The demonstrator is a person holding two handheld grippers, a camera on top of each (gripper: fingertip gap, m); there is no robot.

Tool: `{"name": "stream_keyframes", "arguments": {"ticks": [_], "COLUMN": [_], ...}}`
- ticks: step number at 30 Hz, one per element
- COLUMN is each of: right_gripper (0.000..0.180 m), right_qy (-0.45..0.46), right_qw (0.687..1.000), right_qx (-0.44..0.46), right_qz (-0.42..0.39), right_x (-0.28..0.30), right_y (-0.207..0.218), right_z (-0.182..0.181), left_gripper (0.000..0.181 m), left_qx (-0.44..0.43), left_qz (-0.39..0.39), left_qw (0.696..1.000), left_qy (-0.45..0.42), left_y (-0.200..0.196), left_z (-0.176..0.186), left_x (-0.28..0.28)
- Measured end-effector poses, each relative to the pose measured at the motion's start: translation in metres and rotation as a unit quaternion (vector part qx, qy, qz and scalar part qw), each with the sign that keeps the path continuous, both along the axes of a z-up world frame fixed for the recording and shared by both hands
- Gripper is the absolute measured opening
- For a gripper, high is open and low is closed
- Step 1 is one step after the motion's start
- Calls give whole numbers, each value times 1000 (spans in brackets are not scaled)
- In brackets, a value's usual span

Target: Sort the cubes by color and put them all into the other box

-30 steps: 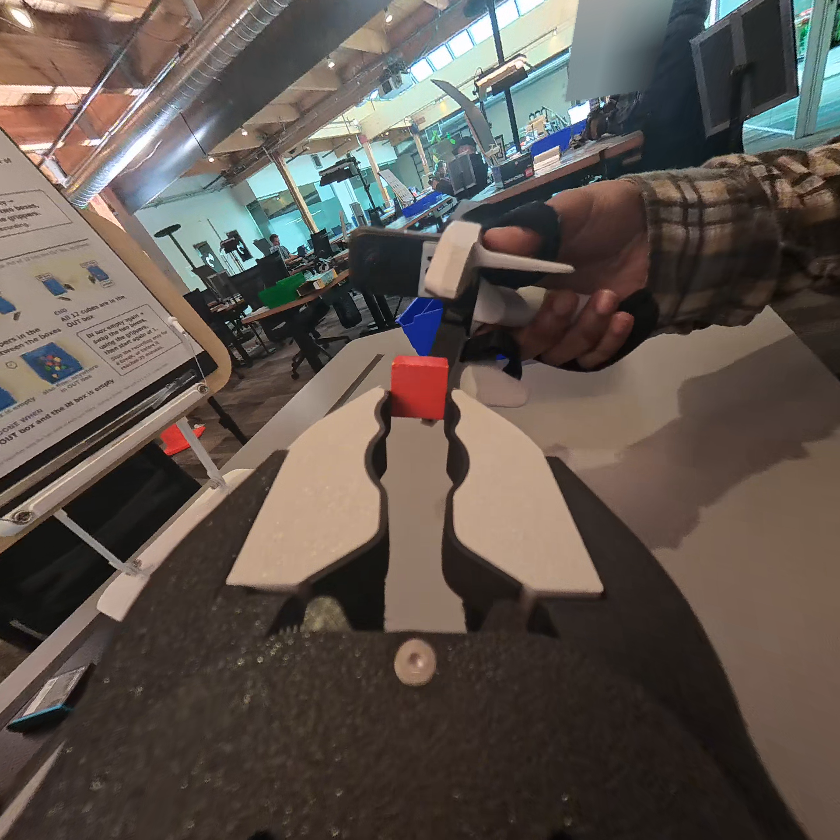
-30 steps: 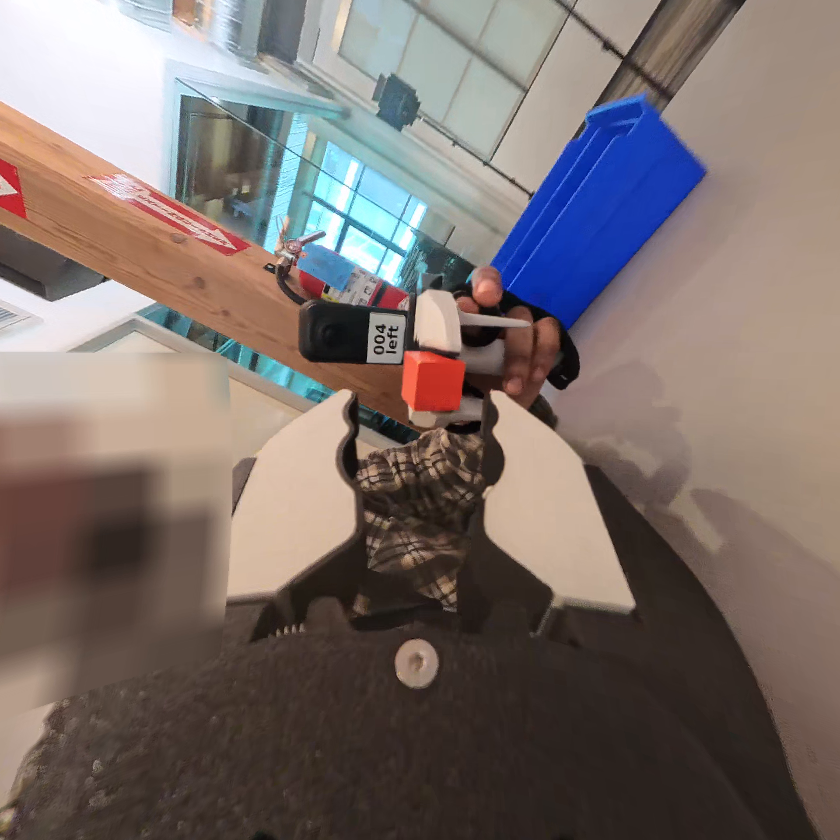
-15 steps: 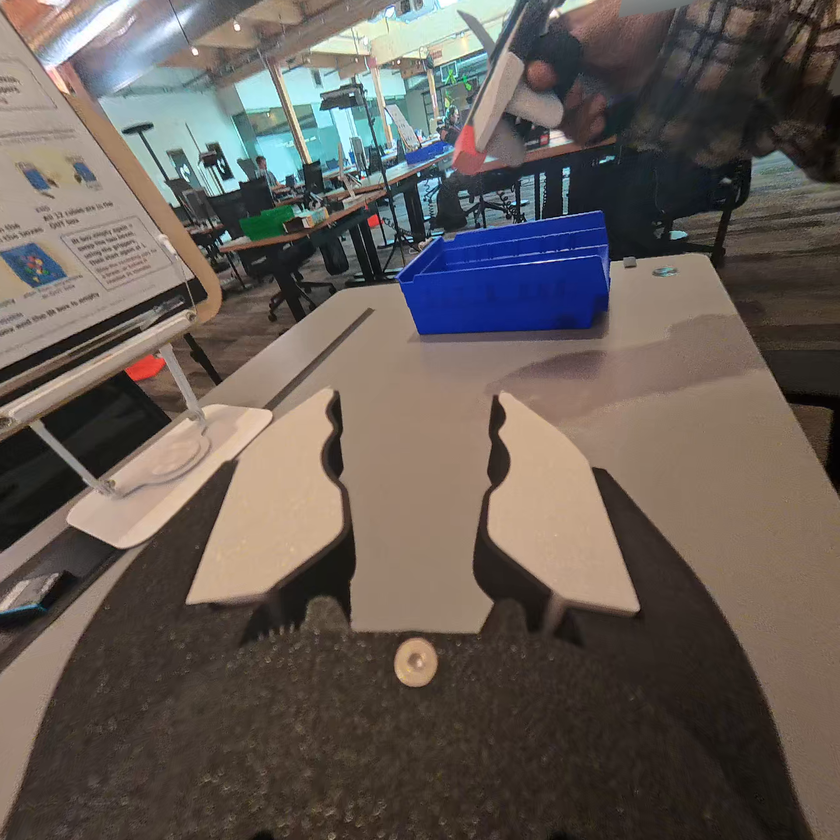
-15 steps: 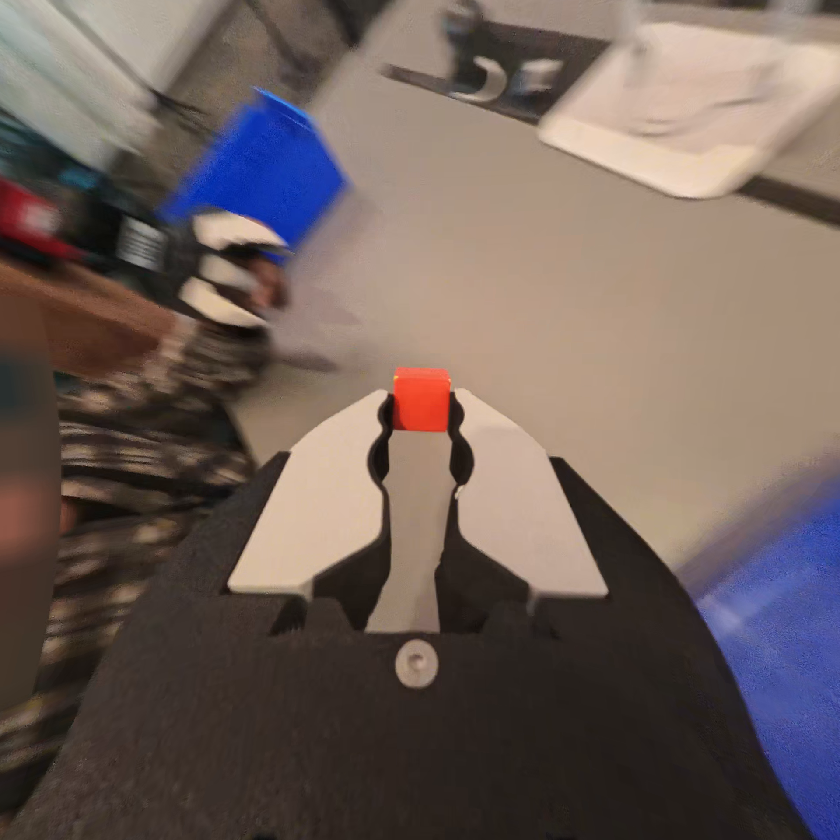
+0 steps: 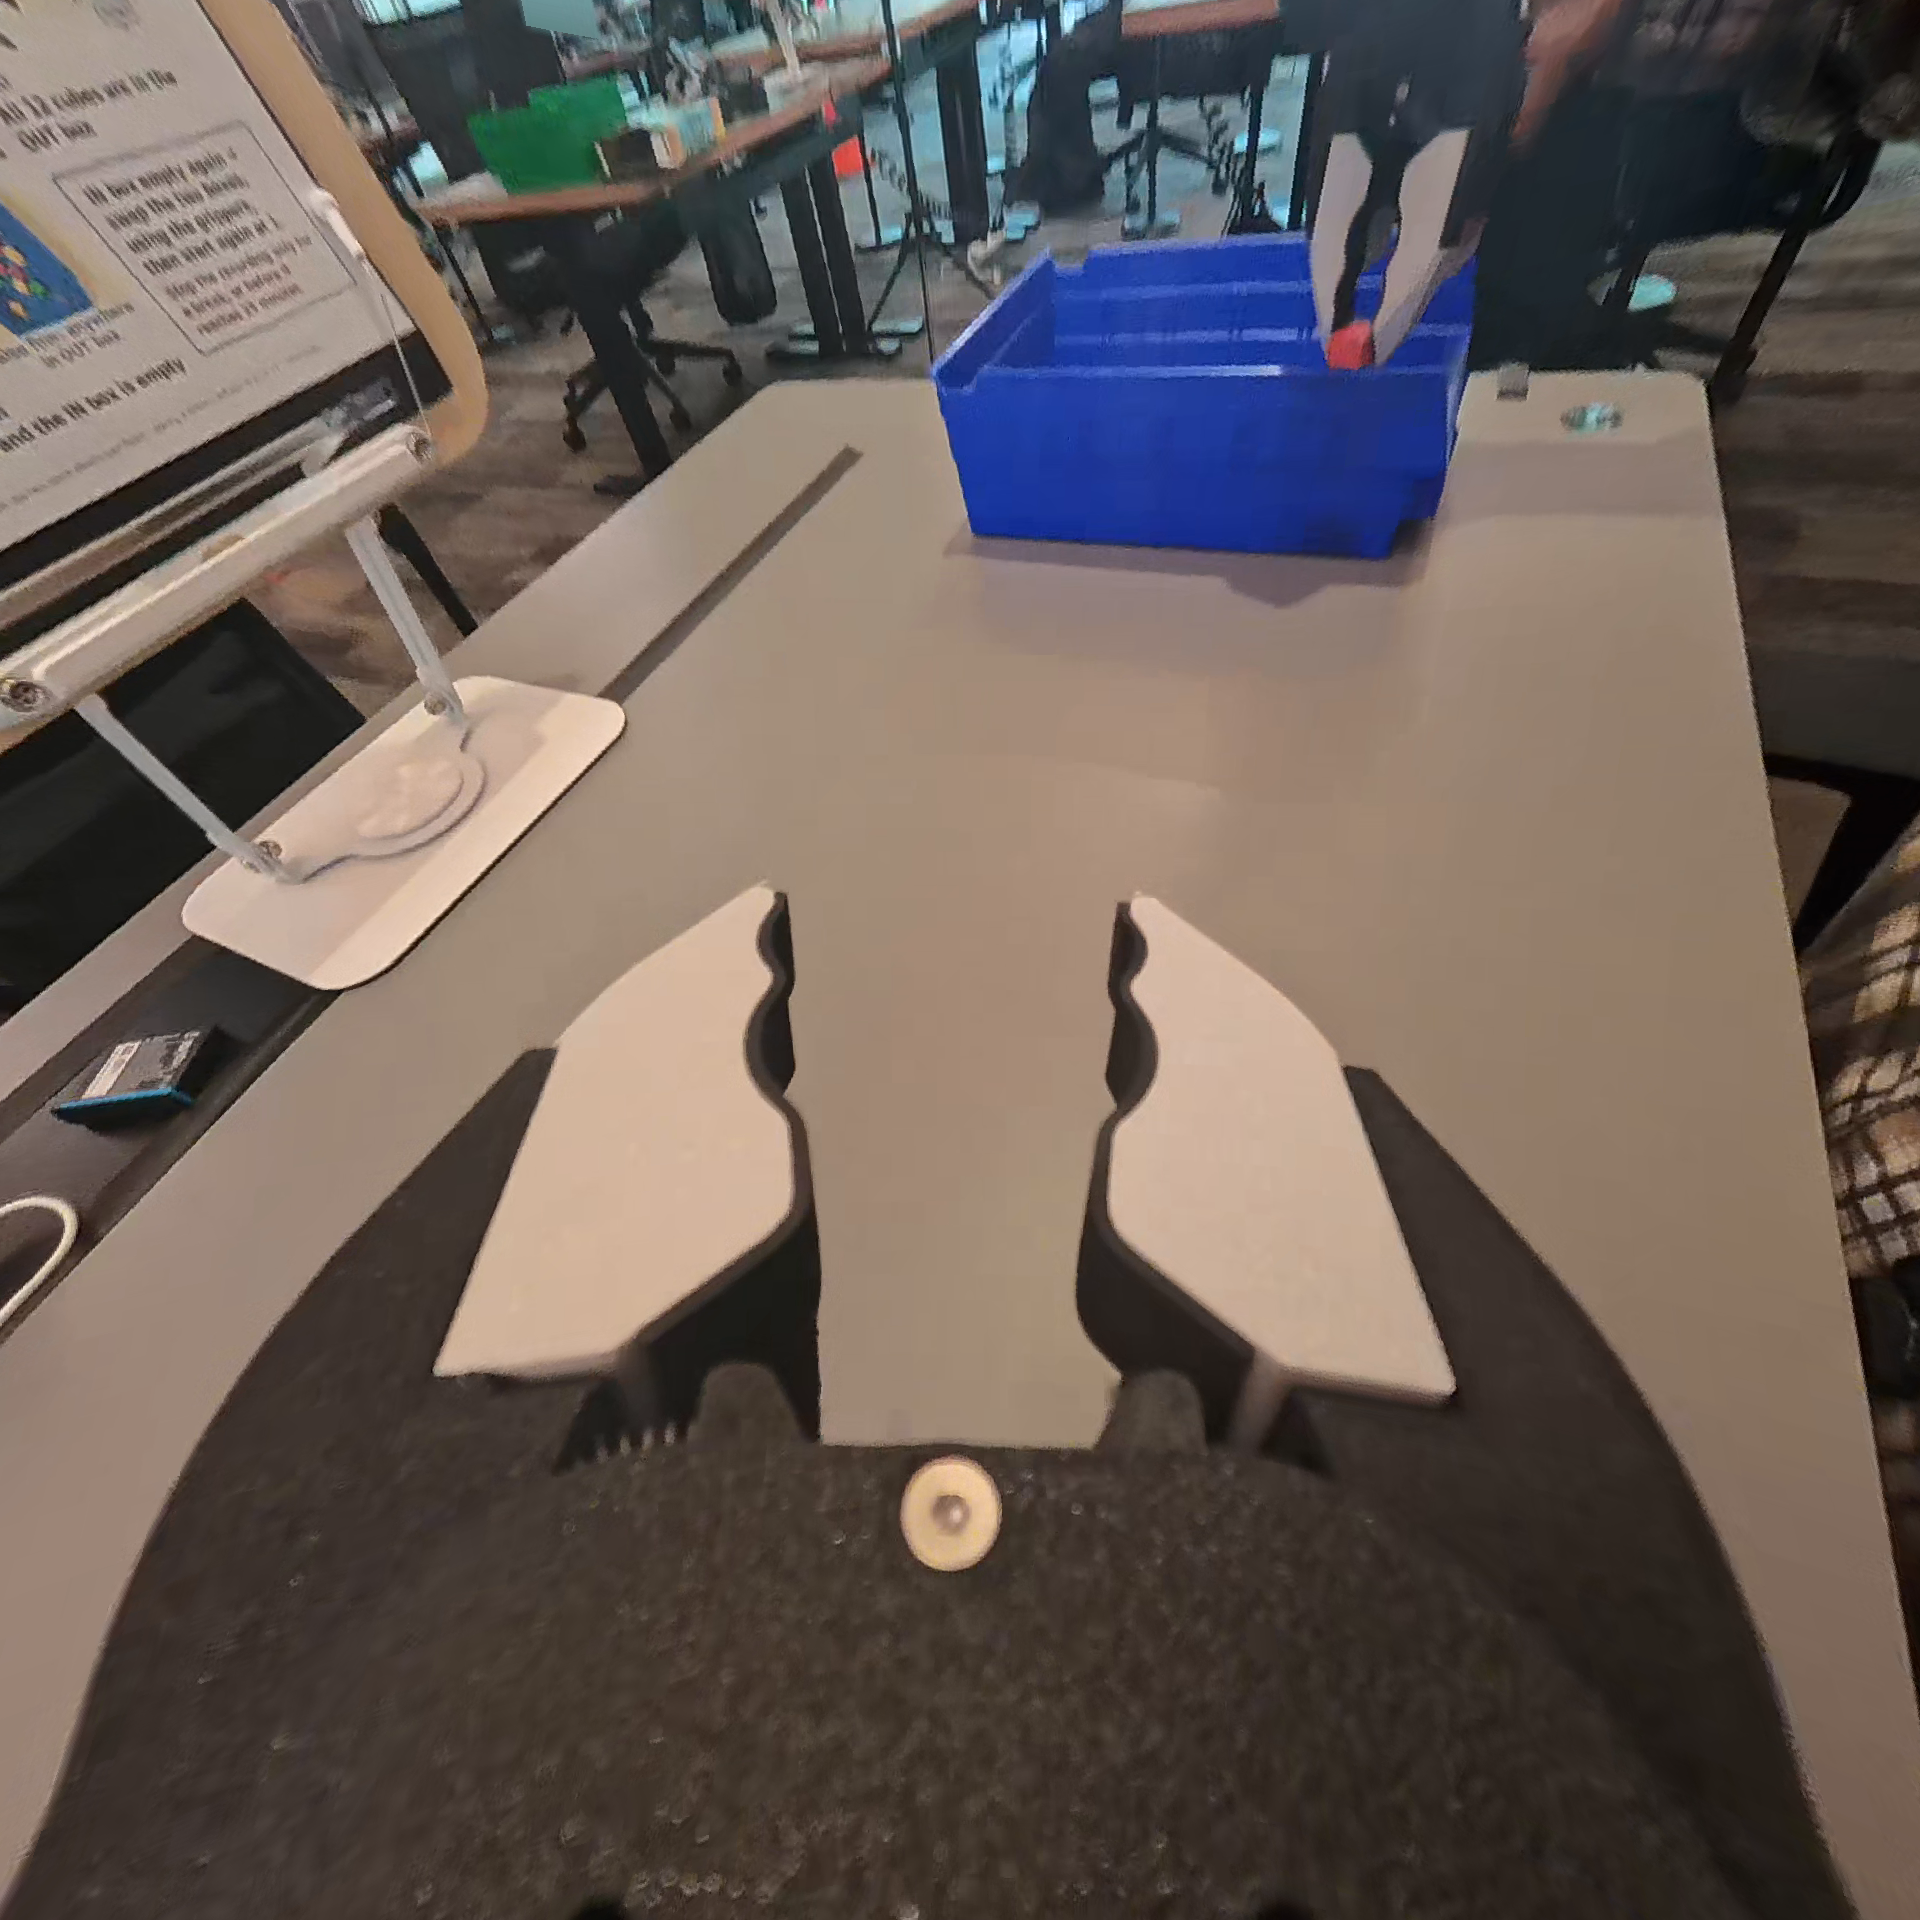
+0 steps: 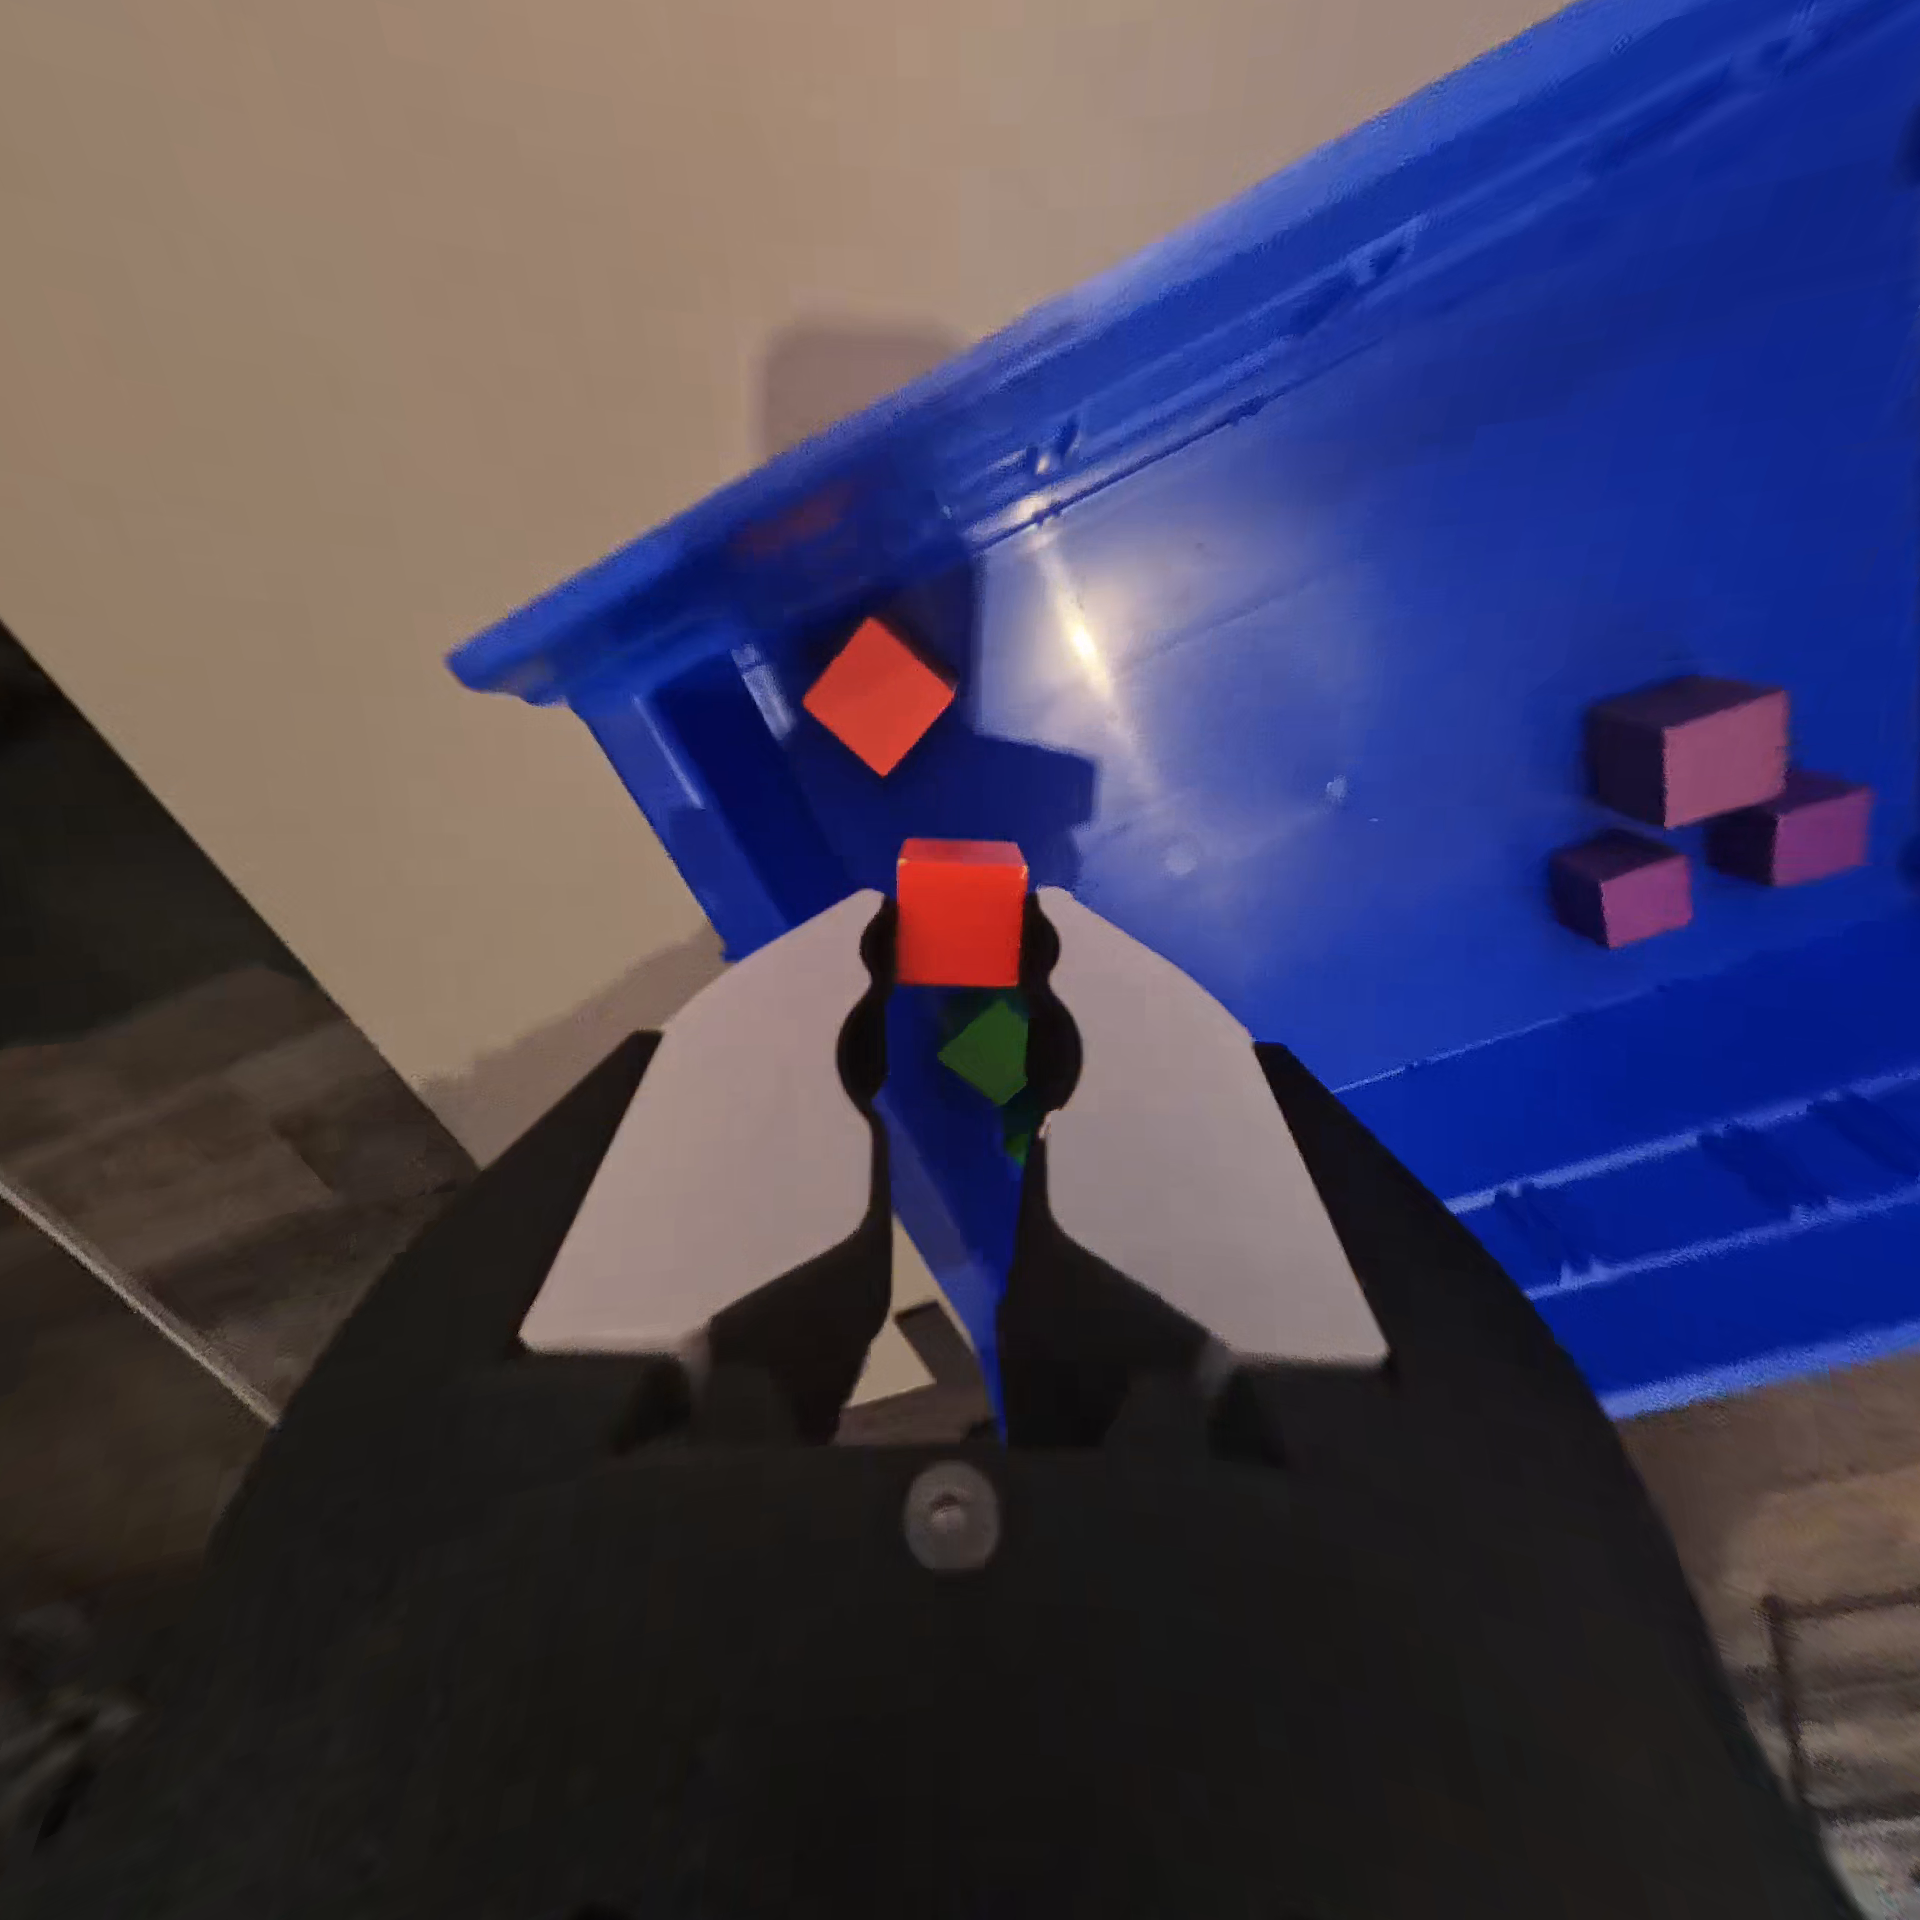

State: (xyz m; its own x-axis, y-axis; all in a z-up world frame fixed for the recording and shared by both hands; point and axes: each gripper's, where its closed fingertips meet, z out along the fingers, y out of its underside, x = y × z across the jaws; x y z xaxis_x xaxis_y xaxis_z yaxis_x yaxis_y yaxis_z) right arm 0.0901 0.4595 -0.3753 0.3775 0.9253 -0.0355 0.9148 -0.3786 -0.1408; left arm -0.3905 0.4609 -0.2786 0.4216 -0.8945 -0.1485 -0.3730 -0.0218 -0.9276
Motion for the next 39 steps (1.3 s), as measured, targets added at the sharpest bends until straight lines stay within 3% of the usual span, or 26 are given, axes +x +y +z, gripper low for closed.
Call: {"name": "stream_keyframes", "arguments": {"ticks": [1, 16, 20, 23, 28, 31, 34, 39], "right_gripper": [22, 26, 41, 51, 71, 71, 71, 71], "right_qy": [-4, 17, 3, 13, 173, 284, 393, 477], "right_qw": [1000, 995, 997, 996, 956, 916, 880, 846], "right_qx": [-3, -25, 2, 87, 221, 259, 243, 210], "right_qz": [14, 91, 79, 31, -81, -113, -112, -112], "right_x": [2, -24, -16, -11, -53, -97, -150, -213], "right_y": [1, 28, 31, 48, 54, 44, 28, 18], "right_z": [-7, -58, -31, 22, 133, 165, 165, 118], "left_gripper": [58, 55, 55, 55, 56, 56, 57, 59], "left_qx": [-1, 19, 23, 29, 37, 28, -2, -41], "left_qz": [0, -14, 6, 57, 197, 262, 279, 250], "left_qw": [1000, 996, 998, 996, 974, 955, 947, 944], "left_qy": [14, 87, 66, 57, 103, 137, 157, 211], "left_y": [-1, -20, -19, -9, 16, 23, 24, 19], "left_z": [-1, -6, 8, 26, 48, 51, 38, -4], "left_x": [1, 17, 1, -34, -143, -213, -260, -303]}}
